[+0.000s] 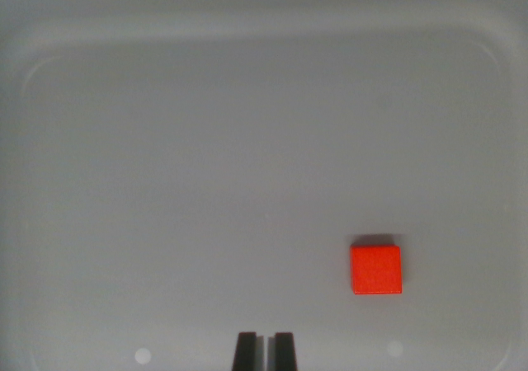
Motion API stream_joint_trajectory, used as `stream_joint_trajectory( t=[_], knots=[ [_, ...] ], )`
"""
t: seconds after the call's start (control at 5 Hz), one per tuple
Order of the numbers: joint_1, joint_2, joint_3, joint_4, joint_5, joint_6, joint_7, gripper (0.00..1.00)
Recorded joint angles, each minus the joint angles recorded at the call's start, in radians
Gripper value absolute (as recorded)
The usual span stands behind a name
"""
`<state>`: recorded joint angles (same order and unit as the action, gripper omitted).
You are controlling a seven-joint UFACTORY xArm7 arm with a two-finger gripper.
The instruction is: Reach red block
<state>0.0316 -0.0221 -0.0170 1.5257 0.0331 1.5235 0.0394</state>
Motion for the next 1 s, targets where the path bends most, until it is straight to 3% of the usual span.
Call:
stream_joint_trajectory(
  t=[1.0],
  knots=[
    [-0.0016,0.003,-0.001,-0.010,0.0009,-0.013,-0.002,0.00]
  ],
)
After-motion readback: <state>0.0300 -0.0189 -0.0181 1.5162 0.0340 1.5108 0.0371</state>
